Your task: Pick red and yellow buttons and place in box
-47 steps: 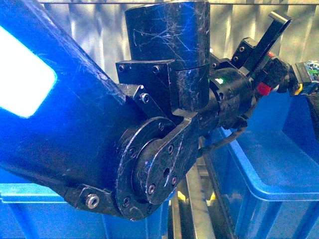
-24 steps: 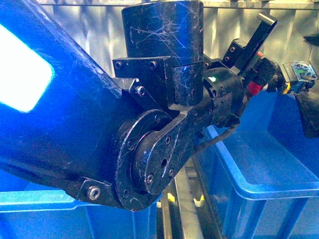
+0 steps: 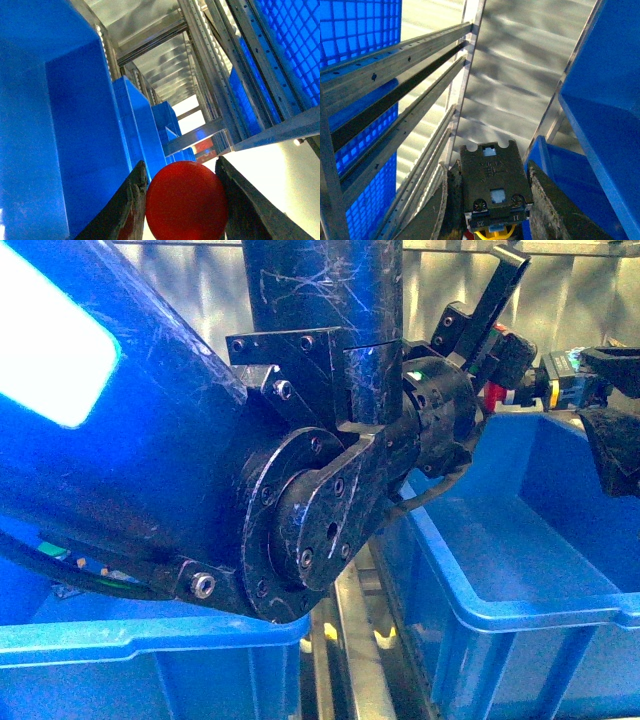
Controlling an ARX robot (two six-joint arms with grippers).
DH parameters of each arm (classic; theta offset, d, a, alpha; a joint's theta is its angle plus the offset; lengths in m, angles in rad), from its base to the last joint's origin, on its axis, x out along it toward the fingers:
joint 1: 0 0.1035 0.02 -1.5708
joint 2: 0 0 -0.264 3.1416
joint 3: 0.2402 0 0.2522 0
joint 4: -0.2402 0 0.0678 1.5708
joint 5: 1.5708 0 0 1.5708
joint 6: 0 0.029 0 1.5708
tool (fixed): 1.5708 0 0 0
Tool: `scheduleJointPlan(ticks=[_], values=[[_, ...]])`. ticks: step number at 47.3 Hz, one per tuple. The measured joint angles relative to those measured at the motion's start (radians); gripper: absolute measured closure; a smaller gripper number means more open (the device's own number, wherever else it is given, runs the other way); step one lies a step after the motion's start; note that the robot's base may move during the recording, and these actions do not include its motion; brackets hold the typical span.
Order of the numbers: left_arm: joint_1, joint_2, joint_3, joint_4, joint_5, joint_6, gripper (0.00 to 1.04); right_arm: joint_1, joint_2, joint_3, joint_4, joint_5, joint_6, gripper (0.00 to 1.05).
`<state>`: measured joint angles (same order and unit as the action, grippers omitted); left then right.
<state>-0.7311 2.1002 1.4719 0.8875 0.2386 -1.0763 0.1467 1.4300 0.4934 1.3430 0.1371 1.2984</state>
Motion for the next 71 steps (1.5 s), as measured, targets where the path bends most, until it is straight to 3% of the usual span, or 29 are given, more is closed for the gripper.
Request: scheduleJointPlan(ticks=[10, 29, 45, 58, 63, 71], values=[[-0.002, 0.009, 0.012, -0.009, -0.011, 0.002, 0.71, -0.018, 0.0, -0.013, 0.0, -0.014, 0.011, 0.78], [-0.004, 0.006, 0.011, -0.003, -0.159, 0.145, 0.06, -0.038, -0.015, -0.026, 0.004, -0.031, 0.046, 0.78], [0.01, -0.146, -0.093, 0.007, -0.225, 0.263, 0.08, -0.043, -0.005, -0.027, 0.006, -0.033, 0.043, 0.78], [0.014, -0.503, -0.368, -0.013, -0.331, 0.451, 0.08, -0.036, -0.022, -0.018, -0.091, -0.045, -0.039, 0.78], [0.011, -0.616, -0.478, -0.057, -0.392, 0.525, 0.08, -0.021, -0.05, -0.008, -0.123, -0.048, -0.071, 0.78], [-0.008, -0.887, -0.725, -0.166, -0.571, 0.655, 0.08, 0.011, -0.097, 0.01, -0.174, -0.049, -0.123, 0.78]])
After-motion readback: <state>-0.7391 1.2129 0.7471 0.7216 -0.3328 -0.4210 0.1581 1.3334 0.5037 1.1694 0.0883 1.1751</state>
